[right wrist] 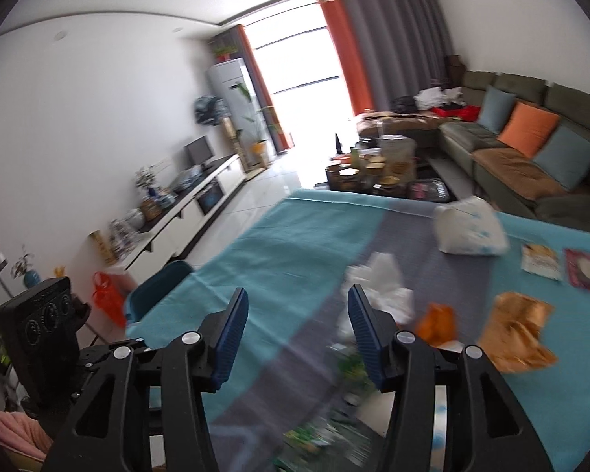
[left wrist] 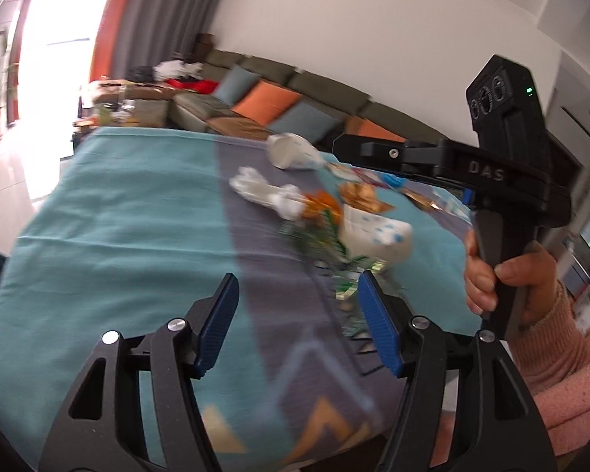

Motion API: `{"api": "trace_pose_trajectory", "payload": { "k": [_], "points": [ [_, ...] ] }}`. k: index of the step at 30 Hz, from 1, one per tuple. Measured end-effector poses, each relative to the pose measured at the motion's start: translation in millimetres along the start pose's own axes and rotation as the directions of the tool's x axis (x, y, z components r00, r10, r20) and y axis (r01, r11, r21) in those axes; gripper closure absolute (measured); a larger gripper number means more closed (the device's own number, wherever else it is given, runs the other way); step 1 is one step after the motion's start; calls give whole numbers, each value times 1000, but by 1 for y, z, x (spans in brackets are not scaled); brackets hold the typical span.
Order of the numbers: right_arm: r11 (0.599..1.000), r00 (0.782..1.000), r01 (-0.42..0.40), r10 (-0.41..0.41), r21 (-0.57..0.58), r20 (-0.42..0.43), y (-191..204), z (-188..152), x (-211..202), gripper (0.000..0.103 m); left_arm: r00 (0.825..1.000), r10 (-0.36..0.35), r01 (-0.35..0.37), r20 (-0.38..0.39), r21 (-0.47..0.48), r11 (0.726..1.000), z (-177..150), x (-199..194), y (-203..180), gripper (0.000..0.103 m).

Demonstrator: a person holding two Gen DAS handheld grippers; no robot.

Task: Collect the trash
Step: 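Move both open tools back over the table trash, then grasp the green candy wrapper with the left tool while the right tool grasps the blue-dotted paper cup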

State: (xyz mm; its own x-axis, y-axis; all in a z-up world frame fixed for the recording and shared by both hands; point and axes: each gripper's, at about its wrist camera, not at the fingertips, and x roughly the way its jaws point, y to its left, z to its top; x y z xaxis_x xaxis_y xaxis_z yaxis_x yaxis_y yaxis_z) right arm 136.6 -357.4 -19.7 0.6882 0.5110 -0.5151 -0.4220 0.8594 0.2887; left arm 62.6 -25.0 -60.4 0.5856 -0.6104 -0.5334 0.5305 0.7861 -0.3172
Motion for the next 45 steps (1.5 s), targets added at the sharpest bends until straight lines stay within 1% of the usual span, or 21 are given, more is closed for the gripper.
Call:
{"api": "trace_pose_trajectory", "payload": {
  "k": [5,7,10,13,18,23,25,27,29,30,32,33,38,39,40,41,45],
  "points": [
    [990,995,100,-101,98,-1,-43,-26,-21,49,997,-55,56,-59,22,998,-6,26,-21,38],
    [982,992,127,-127,141,-5,-57,-36,-27,46,995,-61,64,-78,29,998,-8,36,-25,38],
    [970,988,156,-154,188,-23,-72,-51,-32,44,992,-69,73,-110,38,997,-9,51,-34,38],
    [963,987,164,-159,214,-37,-80,-63,-35,43,989,-70,76,-130,40,996,-10,59,-37,38],
    [958,991,137,-130,251,-45,-89,-75,-34,42,986,-65,72,-150,42,996,-8,68,-41,38],
    [956,994,107,-98,273,-47,-90,-80,-30,43,981,-74,78,-182,14,997,-9,77,-37,41],
    [953,994,104,-94,283,-48,-92,-80,-31,43,978,-85,86,-192,-2,996,-9,79,-36,44],
    [950,995,98,-88,295,-47,-94,-82,-31,48,974,-104,102,-202,-20,995,-9,82,-34,48],
    [949,996,92,-82,300,-45,-96,-82,-33,51,972,-114,111,-207,-27,993,-9,85,-34,52],
    [949,996,87,-78,304,-43,-96,-81,-34,53,970,-118,114,-211,-29,993,-10,86,-34,55],
    [947,997,79,-71,311,-37,-97,-81,-36,55,967,-126,121,-221,-34,992,-11,88,-34,65],
    [947,997,77,-69,313,-35,-97,-81,-37,57,966,-129,125,-226,-34,992,-12,89,-35,72],
    [950,997,72,-67,304,-27,-95,-80,-41,63,967,-128,125,-221,-27,992,-13,87,-36,74],
    [950,998,70,-65,305,-26,-95,-80,-41,67,967,-129,126,-219,-28,992,-13,85,-36,75],
    [950,998,65,-61,306,-24,-95,-80,-42,83,968,-129,126,-215,-28,992,-13,84,-35,75],
    [950,999,48,-44,310,-18,-94,-79,-43,87,969,-129,126,-211,-28,992,-13,82,-35,75],
    [949,999,42,-38,311,-20,-94,-78,-44,88,974,-121,118,-193,-26,993,-10,75,-33,76]
  ]
}}
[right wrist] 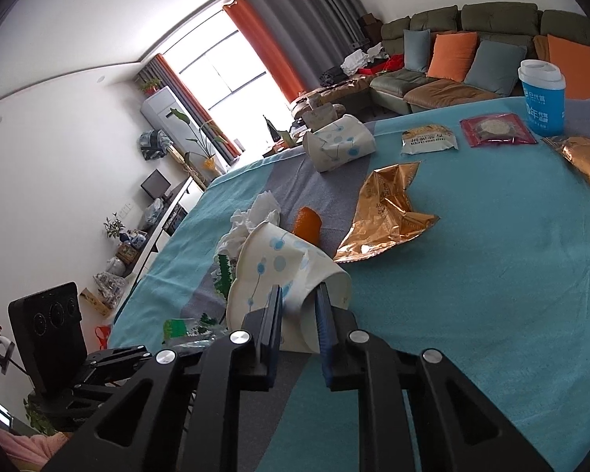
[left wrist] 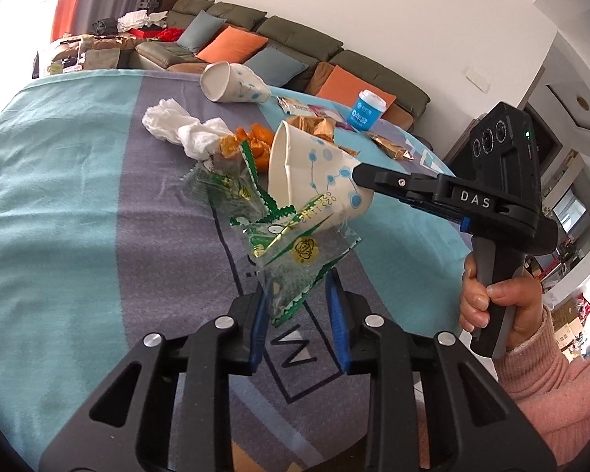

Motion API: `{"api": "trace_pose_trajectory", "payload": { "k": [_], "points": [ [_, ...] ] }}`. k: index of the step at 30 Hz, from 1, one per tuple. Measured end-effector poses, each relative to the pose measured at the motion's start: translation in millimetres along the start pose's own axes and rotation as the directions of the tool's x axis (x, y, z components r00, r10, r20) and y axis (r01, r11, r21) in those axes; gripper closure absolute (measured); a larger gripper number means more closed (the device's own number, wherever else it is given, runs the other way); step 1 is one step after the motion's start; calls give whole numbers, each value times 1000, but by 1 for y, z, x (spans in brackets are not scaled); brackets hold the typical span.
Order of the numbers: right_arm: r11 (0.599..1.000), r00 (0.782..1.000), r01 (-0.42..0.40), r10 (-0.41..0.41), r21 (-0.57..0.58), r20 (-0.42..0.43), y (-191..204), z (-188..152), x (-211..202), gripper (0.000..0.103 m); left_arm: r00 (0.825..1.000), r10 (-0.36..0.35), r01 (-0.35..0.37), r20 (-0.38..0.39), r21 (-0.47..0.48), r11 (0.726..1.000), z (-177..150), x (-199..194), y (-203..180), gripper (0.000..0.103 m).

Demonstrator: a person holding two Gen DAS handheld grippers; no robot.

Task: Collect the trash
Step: 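Grasp the green candy wrapper with the left tool while the right tool grasps the blue-dotted paper cup, then carry the green wrapper and blue-dotted cup with both tools over the teal bin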

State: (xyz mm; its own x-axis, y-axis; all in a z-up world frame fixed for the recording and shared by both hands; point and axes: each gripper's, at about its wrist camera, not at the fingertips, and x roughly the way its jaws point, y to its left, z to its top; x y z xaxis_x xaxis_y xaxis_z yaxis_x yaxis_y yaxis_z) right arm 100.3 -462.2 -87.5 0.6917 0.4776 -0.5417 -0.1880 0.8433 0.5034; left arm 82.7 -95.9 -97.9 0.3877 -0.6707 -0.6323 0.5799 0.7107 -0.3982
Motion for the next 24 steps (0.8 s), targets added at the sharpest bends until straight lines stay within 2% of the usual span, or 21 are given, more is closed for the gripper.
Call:
{"api": "trace_pose_trajectory", "payload": {
  "k": [15,24],
  "points": [
    [999,999,-15,17,-36,50,12,5,-13,93,997,38,-37,74,-12,999,-3,-38,7,78],
    [995,996,-53,58,-84,63,33,11,-16,93,990,73,-69,117,-41,997,-9,-63,19,78]
  ]
}}
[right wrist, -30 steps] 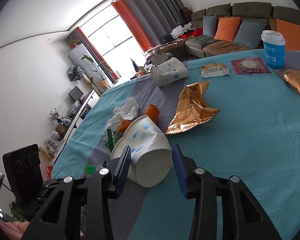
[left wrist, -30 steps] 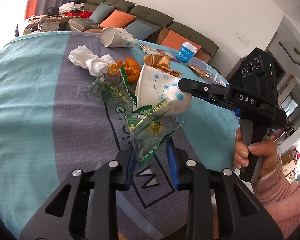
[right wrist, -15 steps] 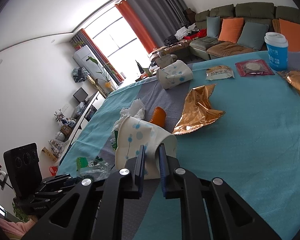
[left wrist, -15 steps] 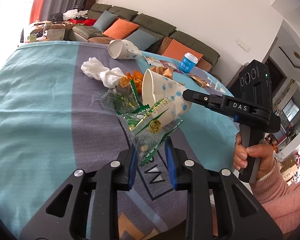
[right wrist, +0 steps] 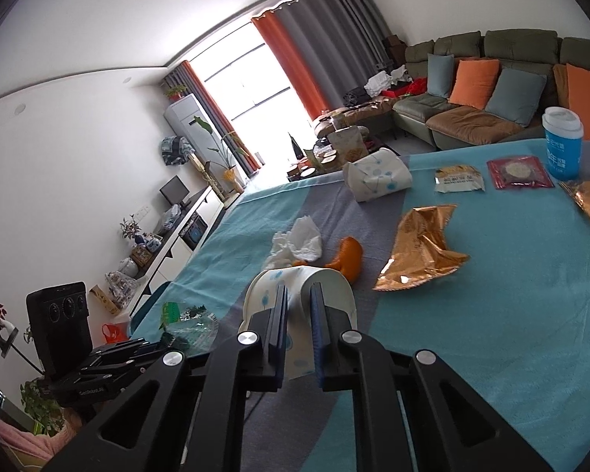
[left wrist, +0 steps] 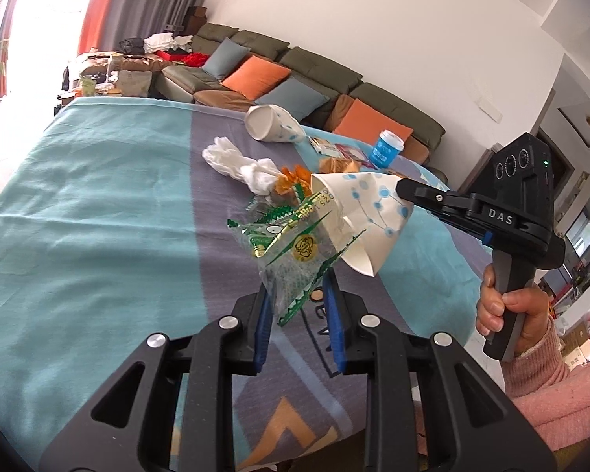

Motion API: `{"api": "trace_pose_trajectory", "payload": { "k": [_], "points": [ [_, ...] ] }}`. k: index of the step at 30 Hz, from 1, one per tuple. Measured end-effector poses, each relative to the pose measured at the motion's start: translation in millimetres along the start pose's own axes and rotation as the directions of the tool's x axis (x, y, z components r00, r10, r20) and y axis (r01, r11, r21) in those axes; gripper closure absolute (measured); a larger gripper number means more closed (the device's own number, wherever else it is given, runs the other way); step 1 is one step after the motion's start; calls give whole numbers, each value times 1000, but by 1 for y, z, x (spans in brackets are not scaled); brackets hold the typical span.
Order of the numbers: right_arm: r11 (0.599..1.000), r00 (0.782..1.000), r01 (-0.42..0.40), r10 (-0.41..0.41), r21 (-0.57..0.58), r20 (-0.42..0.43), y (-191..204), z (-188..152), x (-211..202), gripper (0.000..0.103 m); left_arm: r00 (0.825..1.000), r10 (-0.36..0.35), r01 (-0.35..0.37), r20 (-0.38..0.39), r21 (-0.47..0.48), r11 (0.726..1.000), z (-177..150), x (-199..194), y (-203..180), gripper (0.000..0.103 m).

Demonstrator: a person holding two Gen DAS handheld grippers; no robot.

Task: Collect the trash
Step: 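Carry the green wrapper and blue-dotted cup with both tools over the teal bin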

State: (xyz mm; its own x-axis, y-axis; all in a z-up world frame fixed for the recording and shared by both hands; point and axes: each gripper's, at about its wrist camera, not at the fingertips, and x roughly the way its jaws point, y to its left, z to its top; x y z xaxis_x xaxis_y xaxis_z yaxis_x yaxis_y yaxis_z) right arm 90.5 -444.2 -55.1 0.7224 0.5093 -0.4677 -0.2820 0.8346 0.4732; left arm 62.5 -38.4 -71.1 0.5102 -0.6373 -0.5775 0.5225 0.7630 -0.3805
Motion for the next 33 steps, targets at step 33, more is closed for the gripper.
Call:
{"api": "trace_pose_trajectory", "payload": {
  "k": [33],
  "points": [
    [933,947,-306,277,-188,-163,137,20,117,93,950,279,-253,142,-175,952,-14,-122,78,78]
  ]
}}
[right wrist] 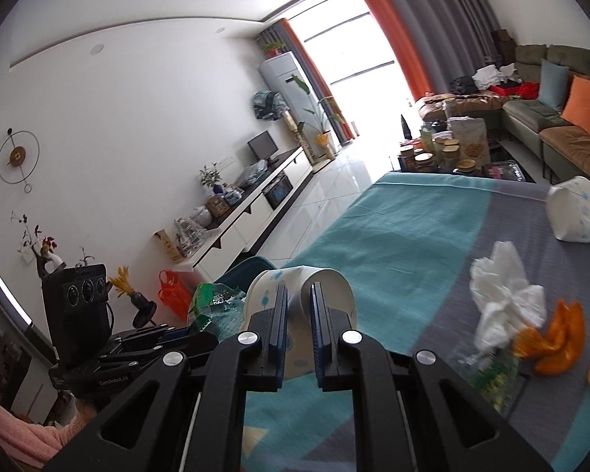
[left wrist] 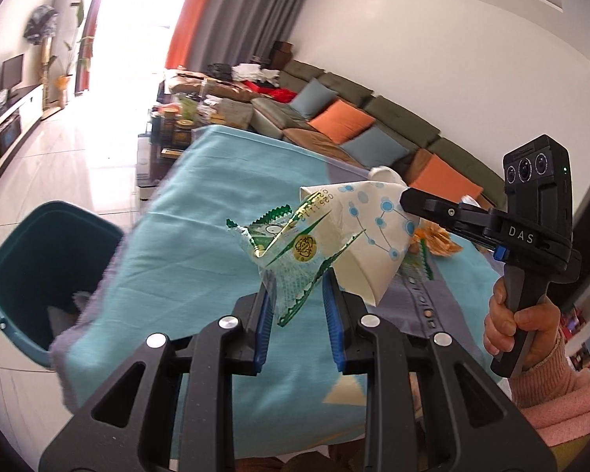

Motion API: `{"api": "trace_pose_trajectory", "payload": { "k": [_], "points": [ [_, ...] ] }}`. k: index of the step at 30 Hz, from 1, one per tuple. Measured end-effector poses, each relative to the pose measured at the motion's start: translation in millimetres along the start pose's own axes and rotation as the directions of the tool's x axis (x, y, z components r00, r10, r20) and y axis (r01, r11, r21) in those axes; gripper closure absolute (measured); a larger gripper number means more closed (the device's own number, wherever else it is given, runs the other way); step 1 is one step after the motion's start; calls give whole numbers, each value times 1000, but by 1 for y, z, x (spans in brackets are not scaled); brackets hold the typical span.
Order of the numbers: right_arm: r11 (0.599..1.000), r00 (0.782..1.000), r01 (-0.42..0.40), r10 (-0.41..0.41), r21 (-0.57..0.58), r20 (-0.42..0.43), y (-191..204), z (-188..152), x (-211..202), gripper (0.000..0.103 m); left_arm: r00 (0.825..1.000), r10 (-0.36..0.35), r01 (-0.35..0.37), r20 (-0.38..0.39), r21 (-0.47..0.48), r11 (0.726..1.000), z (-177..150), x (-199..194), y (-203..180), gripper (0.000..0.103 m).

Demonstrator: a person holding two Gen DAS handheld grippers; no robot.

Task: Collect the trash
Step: 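Carry the green wrapper and blue-dotted cup with both tools over the teal bin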

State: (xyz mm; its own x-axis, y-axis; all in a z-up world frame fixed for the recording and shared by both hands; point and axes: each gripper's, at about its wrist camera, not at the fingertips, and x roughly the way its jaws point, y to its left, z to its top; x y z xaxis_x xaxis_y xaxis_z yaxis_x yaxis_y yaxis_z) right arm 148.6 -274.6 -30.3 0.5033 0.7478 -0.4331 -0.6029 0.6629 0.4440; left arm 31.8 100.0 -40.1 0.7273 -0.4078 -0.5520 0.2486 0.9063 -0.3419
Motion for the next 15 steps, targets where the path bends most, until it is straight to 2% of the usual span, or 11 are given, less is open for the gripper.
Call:
{"api": "trace_pose_trajectory", "payload": {
  "k": [15],
  "points": [
    [993,993,-95,89,-73,-74,37,27,69,93,989,137,-132,51,-85,988,11,-32,60,78]
  ]
}}
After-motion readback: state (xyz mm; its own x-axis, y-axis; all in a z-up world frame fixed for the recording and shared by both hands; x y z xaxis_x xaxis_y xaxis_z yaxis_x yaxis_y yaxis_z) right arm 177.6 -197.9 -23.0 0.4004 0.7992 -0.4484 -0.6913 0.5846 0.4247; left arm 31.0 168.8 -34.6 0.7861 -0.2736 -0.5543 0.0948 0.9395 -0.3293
